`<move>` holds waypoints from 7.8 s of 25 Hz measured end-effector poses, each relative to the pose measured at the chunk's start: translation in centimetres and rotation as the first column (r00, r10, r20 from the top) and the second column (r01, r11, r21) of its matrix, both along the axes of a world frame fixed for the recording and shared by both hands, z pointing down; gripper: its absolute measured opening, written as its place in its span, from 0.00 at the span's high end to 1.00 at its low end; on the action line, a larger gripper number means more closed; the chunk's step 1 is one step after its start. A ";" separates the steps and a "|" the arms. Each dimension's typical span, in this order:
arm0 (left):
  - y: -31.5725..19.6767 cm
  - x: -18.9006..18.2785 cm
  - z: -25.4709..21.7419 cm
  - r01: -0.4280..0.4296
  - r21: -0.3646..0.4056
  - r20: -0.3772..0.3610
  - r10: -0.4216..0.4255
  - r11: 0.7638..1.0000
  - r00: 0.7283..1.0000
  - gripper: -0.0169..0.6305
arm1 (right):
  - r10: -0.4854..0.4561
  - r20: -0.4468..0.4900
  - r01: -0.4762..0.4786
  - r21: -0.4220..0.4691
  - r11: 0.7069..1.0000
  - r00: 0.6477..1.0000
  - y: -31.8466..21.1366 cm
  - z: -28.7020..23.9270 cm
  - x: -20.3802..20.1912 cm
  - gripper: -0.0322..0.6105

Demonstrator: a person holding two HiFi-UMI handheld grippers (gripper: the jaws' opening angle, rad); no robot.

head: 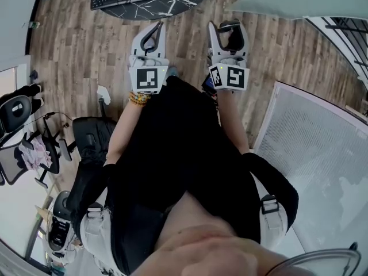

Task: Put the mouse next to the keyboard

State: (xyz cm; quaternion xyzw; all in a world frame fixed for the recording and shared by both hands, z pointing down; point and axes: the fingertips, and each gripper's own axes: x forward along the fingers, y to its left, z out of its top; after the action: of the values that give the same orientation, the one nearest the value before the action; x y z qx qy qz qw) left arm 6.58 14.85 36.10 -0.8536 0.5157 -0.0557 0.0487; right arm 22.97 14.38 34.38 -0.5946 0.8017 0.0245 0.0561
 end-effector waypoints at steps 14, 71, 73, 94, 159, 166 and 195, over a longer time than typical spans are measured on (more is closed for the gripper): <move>-10.9 -1.3 -1.0 -0.049 0.023 -0.038 0.050 0.999 0.998 0.95 | 0.053 -0.004 -0.053 0.001 0.999 0.999 -9.5 -0.7 -0.9 0.50; -33.4 -6.9 2.5 -0.146 -0.027 -0.071 0.144 0.989 0.987 0.95 | 0.165 -0.063 -0.164 0.015 0.986 0.984 -31.8 -2.4 -3.3 0.50; -33.3 -7.1 2.9 -0.146 -0.033 -0.065 0.143 0.989 0.988 0.95 | 0.162 -0.066 -0.161 0.012 0.987 0.985 -31.9 -2.2 -3.5 0.50; -33.9 -5.9 4.7 -0.158 -0.087 -0.070 0.152 0.984 0.986 0.95 | 0.138 -0.085 -0.148 -0.115 0.982 0.987 -33.6 1.4 -4.0 0.50; -32.9 -7.9 10.2 -0.085 -0.229 0.039 0.097 0.970 0.995 0.95 | -0.016 -0.077 -0.025 -0.501 0.865 0.997 -35.5 20.8 -5.3 0.50; -33.0 -8.7 10.6 -0.073 -0.240 0.043 0.085 0.968 0.995 0.95 | -0.016 -0.059 -0.020 -0.561 0.828 0.998 -35.7 23.6 -5.5 0.50; -32.3 -10.5 11.8 -0.037 -0.265 0.069 0.057 0.964 0.996 0.95 | -0.036 -0.084 -0.033 -0.697 0.716 0.996 -35.6 32.3 -5.4 0.50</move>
State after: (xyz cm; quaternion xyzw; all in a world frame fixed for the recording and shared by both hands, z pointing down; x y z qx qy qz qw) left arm -3.92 -17.42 47.91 -0.8618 0.4811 -0.1549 -0.0443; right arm 17.52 -21.26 66.69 -0.5695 0.7540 -0.2524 -0.2087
